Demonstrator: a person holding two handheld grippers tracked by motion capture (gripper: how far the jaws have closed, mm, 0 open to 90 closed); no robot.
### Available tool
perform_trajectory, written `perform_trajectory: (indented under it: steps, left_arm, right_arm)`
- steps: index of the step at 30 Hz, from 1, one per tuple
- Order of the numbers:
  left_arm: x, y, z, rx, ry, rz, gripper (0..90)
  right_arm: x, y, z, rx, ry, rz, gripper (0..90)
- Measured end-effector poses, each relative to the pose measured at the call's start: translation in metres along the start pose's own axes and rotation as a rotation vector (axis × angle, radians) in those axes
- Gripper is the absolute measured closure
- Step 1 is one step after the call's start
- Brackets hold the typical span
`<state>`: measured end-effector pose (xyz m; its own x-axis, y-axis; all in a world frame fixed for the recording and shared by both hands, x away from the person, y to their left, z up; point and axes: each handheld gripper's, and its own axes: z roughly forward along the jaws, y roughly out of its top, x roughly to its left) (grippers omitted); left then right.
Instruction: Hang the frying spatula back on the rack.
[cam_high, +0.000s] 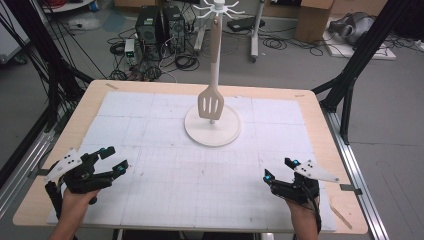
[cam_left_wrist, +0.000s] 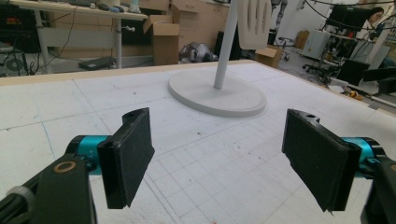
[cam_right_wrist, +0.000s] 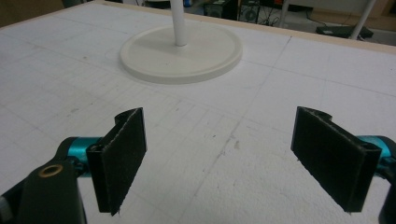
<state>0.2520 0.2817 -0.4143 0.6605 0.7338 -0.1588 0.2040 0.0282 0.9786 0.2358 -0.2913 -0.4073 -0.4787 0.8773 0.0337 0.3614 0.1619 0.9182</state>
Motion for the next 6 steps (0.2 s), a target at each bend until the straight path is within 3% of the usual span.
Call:
perform_trajectory:
  steps: [6]
  left_arm:
    - [0.0017,-0.0017,0.0030,0.014,0.007,-0.002,24.5]
  right_arm:
    - [-0.0013,-0.0007,0.0008,0.001,0.001,-0.001,17.1]
